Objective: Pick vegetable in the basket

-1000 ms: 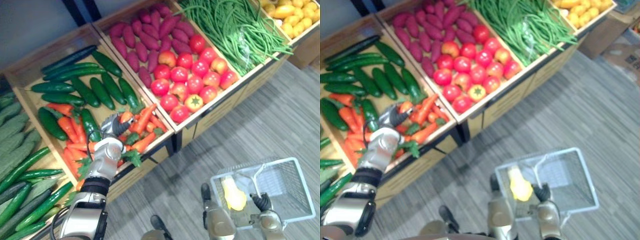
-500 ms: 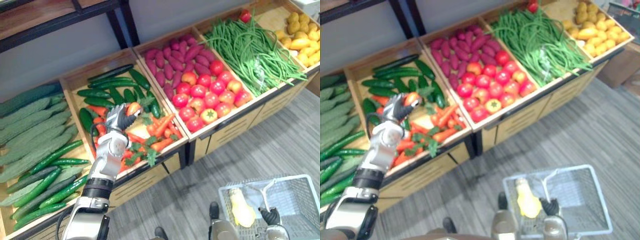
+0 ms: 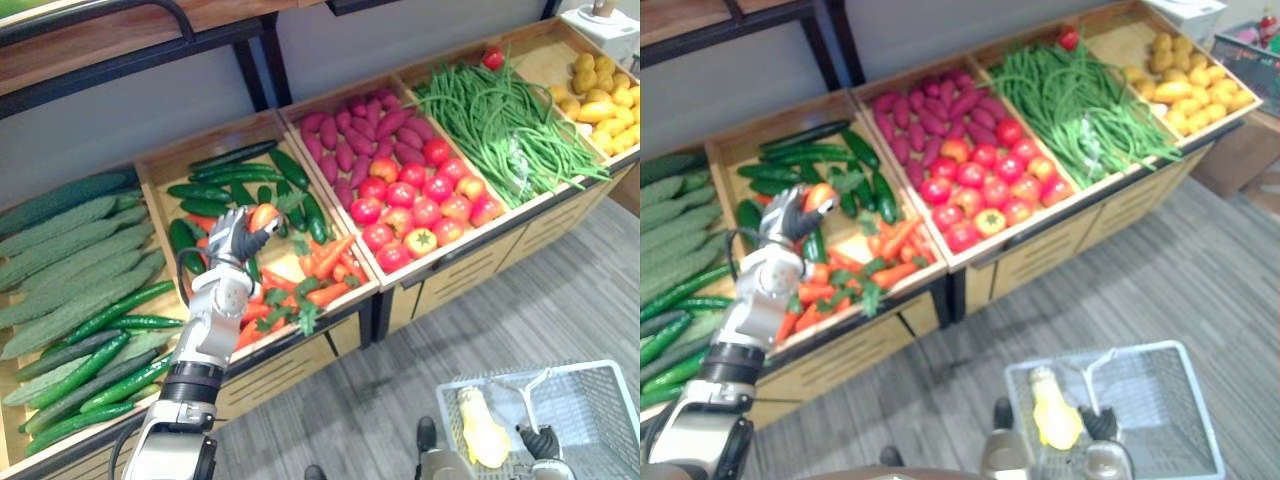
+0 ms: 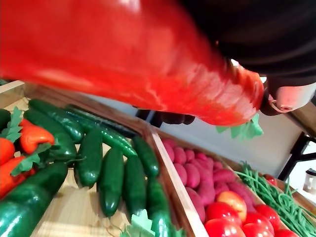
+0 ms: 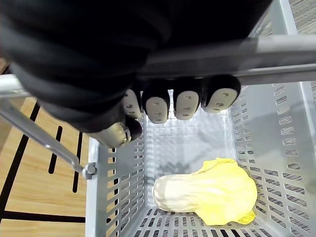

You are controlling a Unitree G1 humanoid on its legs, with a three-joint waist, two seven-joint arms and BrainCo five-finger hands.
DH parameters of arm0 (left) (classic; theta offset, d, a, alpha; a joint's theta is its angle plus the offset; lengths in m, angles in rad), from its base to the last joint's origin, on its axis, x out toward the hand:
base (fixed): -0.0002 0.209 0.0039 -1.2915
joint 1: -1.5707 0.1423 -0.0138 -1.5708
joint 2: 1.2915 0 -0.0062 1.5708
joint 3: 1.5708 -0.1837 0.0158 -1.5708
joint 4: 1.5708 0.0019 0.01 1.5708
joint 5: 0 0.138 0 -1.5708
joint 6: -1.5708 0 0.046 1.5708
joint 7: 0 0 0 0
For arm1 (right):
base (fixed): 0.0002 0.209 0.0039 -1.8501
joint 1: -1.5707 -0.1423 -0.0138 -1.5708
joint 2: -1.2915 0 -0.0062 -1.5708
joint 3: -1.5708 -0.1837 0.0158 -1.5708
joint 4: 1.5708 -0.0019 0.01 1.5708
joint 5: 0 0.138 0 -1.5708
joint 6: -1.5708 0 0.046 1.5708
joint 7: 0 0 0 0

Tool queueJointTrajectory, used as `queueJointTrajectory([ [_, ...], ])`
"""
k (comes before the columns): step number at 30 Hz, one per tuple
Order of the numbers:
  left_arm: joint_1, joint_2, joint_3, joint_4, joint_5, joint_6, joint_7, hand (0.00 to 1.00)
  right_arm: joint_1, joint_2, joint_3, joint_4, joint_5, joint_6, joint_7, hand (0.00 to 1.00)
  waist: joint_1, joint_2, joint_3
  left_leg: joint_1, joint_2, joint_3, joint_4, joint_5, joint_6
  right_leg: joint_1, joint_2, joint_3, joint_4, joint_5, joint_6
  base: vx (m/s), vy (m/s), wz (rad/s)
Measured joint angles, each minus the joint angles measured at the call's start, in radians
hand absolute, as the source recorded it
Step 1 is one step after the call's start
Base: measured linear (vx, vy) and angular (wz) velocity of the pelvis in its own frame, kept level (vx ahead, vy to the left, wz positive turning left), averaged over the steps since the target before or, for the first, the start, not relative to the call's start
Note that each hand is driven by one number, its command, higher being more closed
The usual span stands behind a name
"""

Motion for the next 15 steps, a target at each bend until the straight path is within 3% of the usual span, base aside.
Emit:
queueJointTrajectory([
  [6, 0.0, 0.0, 0.002, -0.061, -0.001, -0.01, 0.033, 1.0, 0.0, 0.0, 0.0, 0.001, 0.0, 0.0, 0.0, 1.0, 0.004, -0.003, -0.002, -0.012, -0.001, 0.0, 0.0, -0.001, -0.001, 0.0, 0.001, 0.007, -0.007, 0.002, 0.0, 0.0, -0.002, 0.01],
  [15, 0.046, 0.029, -0.035, -0.193, -0.005, -0.095, 0.053, 1.0, -0.008, -0.012, -0.001, -0.006, -0.004, -0.001, -0.001, 1.0, 0.009, -0.003, -0.002, -0.006, 0.0, 0.012, 0.0, -0.005, -0.005, 0.0, 0.006, 0.023, -0.013, 0.004, -0.002, 0.0, -0.008, -0.04],
])
